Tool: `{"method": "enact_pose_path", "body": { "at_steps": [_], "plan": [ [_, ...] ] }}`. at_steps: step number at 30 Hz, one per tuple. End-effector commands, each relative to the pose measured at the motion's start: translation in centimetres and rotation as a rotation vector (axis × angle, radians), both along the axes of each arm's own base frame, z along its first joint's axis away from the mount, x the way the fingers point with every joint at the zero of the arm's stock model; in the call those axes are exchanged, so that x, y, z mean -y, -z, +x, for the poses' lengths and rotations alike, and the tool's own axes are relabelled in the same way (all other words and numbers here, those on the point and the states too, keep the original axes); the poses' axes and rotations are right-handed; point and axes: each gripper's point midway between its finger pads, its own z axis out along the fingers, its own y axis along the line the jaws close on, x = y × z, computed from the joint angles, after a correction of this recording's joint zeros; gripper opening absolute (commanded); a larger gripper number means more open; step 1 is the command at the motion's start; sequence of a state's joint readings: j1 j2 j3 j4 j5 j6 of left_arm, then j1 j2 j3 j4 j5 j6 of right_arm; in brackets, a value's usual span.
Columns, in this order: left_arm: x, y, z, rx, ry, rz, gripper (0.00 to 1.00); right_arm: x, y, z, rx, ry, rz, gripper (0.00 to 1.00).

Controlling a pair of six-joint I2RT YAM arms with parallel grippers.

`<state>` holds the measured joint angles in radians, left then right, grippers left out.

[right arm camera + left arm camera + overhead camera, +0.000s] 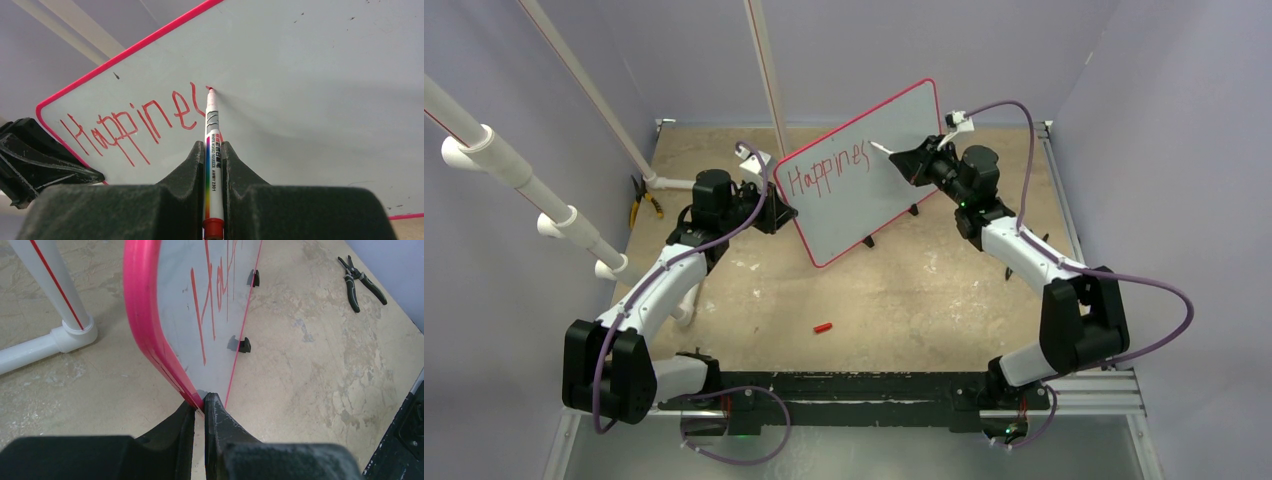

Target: Write a sentence on the whiteboard

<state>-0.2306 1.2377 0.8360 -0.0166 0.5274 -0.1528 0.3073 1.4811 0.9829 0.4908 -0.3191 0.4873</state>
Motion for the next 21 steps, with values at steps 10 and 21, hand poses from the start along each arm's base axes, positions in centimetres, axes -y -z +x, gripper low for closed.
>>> {"method": "enact_pose_path", "body": {
  "at_steps": [10,21],
  "plan": [
    [1.0,-0.4,0.1,0.040,0.047,0.016,0.00,0.4,0.2,-0.3,0.035,0.005,-0.028,0.00],
    [1.0,-0.3,0.1,0.037,0.047,0.017,0.00,0.7,0.8,-0.9,0.022,0.009,-0.032,0.00]
  ]
}}
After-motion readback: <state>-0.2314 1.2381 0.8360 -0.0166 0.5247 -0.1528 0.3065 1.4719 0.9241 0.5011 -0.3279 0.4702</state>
